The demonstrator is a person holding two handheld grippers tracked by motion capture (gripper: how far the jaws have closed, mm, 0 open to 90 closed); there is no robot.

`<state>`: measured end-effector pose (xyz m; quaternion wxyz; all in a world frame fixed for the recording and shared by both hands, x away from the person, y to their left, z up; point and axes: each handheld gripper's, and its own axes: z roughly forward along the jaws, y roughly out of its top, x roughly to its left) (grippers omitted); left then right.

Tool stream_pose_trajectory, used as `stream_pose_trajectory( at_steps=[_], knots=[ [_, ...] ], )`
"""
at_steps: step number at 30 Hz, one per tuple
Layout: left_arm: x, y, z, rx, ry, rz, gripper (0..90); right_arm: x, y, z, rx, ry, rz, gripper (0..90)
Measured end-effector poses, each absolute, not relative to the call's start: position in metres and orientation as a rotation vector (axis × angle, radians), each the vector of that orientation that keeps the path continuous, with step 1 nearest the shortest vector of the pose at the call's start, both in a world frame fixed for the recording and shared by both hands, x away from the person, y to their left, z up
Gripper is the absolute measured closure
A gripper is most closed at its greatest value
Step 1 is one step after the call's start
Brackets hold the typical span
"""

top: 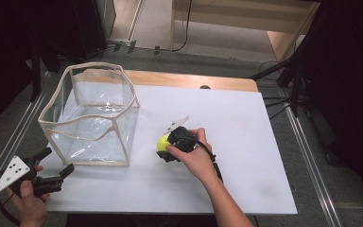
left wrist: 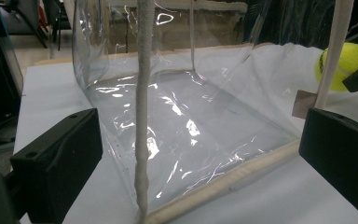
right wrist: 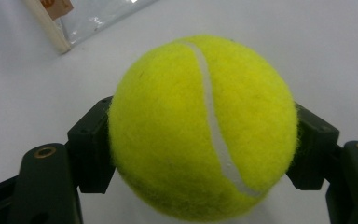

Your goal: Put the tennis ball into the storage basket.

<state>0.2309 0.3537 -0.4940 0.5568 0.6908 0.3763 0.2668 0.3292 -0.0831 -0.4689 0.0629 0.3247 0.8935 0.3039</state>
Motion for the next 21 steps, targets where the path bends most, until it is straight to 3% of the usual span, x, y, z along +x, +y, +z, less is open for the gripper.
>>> stream_pose_trajectory(
  at_steps=[21],
  knots=[
    [0.231, 0.354, -0.494, 1.630, 0.887, 0.632, 0.0, 0.336, -0.053, -0.446, 0.856, 2.749, 0.967, 23.4]
  ],
)
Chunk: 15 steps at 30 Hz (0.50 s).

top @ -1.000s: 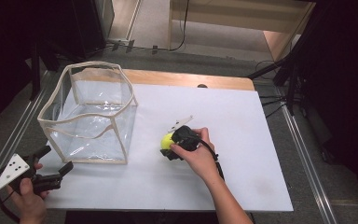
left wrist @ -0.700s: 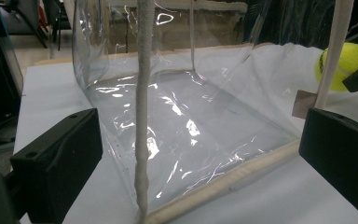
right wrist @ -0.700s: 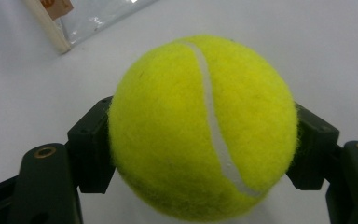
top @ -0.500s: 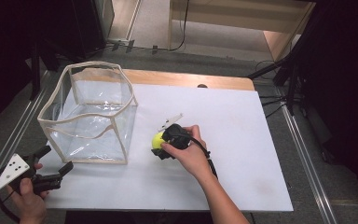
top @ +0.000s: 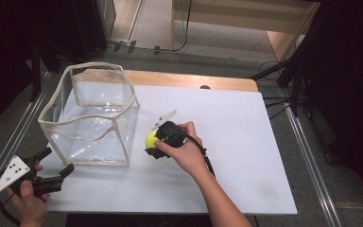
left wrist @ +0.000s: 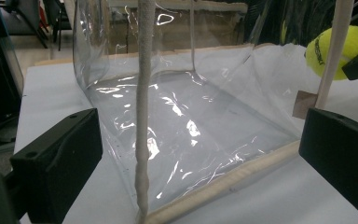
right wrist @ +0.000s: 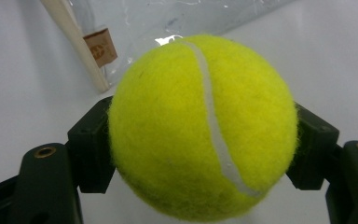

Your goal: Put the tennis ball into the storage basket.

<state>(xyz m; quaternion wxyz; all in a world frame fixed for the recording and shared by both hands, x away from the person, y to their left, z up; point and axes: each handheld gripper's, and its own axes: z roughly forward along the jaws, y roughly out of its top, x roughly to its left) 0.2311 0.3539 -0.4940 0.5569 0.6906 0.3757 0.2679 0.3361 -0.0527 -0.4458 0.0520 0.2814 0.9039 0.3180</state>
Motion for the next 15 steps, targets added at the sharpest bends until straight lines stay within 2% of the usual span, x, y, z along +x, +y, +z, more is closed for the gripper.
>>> stream_pose_trajectory(
  at_steps=[15],
  knots=[
    [0.231, 0.354, -0.494, 1.631, 0.886, 0.631, 0.0, 0.339, -0.044, -0.420, 0.801, 2.758, 1.017, 23.4]
  ],
)
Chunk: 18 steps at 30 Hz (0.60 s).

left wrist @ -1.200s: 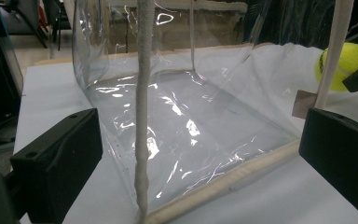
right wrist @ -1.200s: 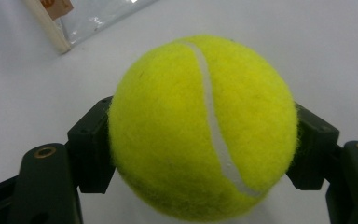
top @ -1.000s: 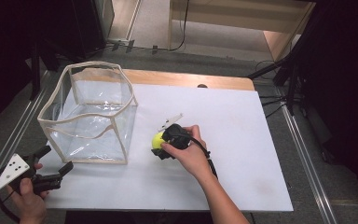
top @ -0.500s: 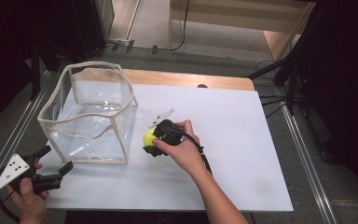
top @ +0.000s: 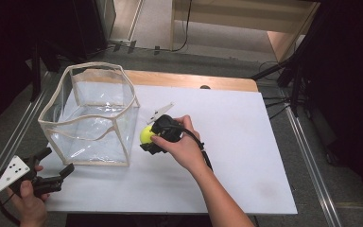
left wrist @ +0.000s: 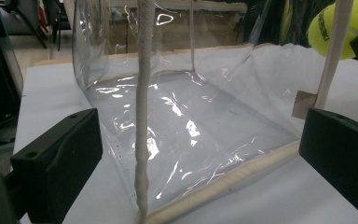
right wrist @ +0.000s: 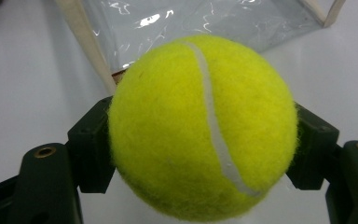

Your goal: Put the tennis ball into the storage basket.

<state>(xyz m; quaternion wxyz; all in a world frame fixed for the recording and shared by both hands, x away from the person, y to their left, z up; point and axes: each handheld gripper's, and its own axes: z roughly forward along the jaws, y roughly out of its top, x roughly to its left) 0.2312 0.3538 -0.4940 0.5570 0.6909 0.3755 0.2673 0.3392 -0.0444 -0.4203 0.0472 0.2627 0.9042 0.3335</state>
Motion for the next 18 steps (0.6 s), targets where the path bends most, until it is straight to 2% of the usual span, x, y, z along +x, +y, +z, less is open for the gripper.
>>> stream_pose_trajectory(
  at_steps=[18],
  knots=[
    [0.231, 0.354, -0.494, 1.631, 0.885, 0.628, 0.0, 0.346, -0.046, -0.389, 0.766, 2.743, 1.047, 23.5]
  ],
)
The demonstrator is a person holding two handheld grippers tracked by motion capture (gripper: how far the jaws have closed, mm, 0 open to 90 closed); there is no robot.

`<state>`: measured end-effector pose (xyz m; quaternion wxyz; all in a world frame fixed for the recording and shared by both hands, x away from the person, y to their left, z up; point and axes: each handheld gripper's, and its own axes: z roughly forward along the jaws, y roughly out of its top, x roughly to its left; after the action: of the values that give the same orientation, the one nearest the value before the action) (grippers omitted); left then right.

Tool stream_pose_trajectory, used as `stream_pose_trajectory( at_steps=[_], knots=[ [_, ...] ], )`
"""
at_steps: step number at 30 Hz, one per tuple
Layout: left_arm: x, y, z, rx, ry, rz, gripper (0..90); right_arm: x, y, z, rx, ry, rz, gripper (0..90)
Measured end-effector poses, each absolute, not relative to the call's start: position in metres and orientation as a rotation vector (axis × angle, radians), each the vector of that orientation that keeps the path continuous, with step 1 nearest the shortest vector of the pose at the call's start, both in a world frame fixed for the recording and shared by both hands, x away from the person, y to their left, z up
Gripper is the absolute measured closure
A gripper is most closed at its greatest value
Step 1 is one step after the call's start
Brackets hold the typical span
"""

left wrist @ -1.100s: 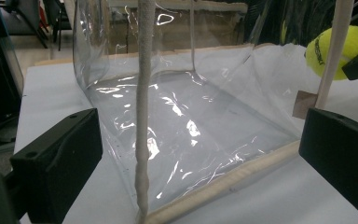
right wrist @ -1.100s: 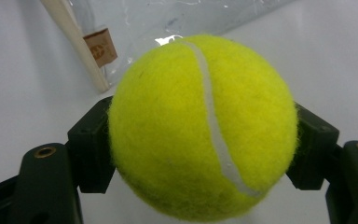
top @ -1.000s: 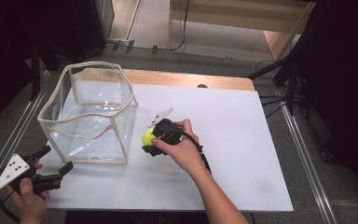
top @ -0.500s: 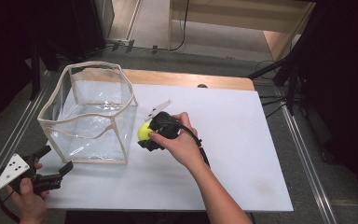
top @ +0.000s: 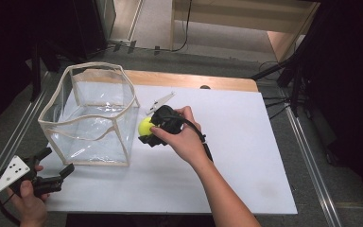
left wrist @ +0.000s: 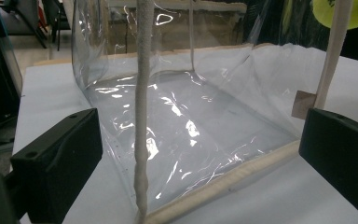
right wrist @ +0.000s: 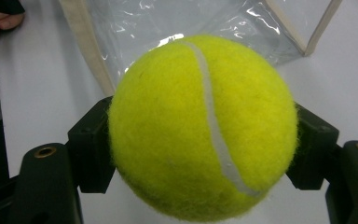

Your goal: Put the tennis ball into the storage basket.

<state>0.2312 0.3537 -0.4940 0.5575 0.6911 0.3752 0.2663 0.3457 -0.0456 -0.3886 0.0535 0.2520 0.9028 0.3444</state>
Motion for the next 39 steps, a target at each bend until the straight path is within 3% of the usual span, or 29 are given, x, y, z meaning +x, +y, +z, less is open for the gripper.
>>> stream_pose_trajectory(
  at_steps=[39],
  knots=[
    [0.232, 0.354, -0.494, 1.630, 0.880, 0.627, 0.0, 0.360, -0.036, -0.326, 0.694, 2.741, 1.073, 23.6]
  ],
)
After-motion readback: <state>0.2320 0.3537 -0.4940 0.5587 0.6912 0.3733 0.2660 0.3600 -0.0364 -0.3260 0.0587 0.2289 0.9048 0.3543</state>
